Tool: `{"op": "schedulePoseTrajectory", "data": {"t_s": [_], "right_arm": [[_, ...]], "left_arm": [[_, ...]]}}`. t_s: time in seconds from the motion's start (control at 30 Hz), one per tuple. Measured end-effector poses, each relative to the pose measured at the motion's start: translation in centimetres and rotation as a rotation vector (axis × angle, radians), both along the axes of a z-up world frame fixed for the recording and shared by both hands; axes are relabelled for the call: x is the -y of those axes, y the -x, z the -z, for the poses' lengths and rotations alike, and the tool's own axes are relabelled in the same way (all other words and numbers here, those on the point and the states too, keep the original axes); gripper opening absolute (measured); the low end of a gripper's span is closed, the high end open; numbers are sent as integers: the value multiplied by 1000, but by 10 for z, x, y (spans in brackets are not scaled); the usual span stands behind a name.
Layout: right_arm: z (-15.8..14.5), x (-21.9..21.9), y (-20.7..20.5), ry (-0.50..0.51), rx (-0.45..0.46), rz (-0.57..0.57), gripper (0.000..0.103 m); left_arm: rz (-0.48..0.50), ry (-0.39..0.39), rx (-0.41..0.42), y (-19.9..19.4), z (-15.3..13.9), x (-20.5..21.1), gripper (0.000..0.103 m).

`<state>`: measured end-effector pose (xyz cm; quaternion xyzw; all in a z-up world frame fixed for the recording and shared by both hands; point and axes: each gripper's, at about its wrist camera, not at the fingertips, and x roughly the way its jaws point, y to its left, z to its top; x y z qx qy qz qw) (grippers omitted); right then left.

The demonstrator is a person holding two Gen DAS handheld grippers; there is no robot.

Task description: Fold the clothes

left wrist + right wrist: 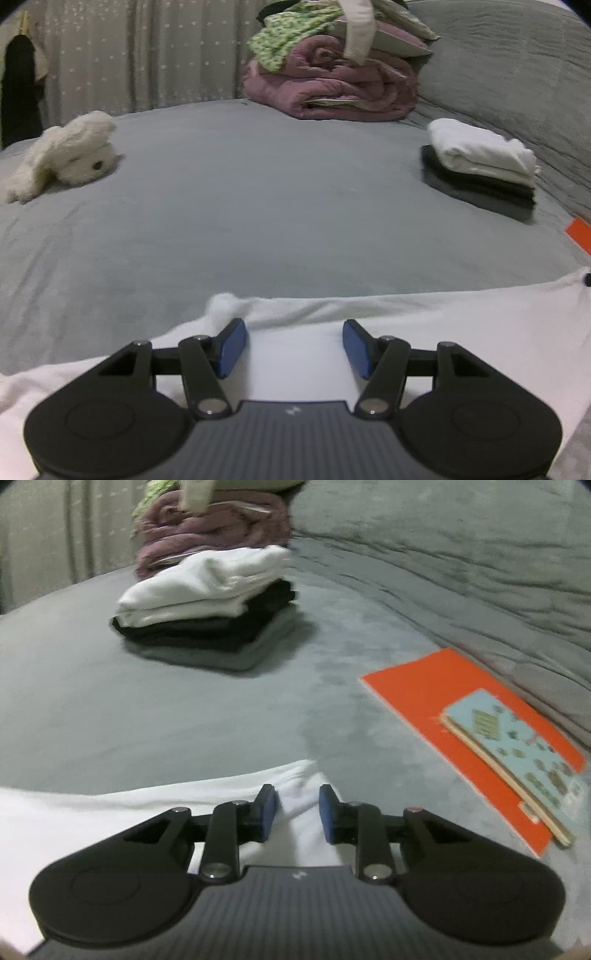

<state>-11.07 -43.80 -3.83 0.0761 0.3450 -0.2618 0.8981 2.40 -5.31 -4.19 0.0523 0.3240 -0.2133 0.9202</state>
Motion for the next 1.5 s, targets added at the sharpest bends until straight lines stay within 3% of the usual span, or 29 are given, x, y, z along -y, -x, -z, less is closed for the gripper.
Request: {"op": "schedulePoseTrajectory", "data": {"t_s": [0.23, 0.37, 0.47, 0.63, 0.83, 0.9, 1.2, 1.5], "right_arm": [[-15, -9, 17, 2, 22, -29, 38], [-8, -15, 14, 4, -54, -55, 41], [-3, -14, 12, 21, -93, -33, 49], [-12, -5, 22, -35, -47, 56, 50], [-17, -2, 29, -89, -15, 143, 57], [-16, -3, 28, -83, -19, 162, 64], [-4, -12, 19, -116, -47, 179, 73], [0, -9, 21, -137, -24, 179, 74]], "left_arm": [[-71, 2, 45, 16, -7, -38, 60], [-105, -27, 44, 31, -5, -69, 60], [-140, -59, 41, 39, 2, -92, 60], [-208, -59, 32, 49, -5, -118, 60], [-228, 4, -35, 52, -21, -119, 62], [-221, 13, -71, 50, -26, -113, 66], [-182, 32, -221, 54, -47, -91, 85], [-141, 78, -244, 57, -26, -73, 87]]}}
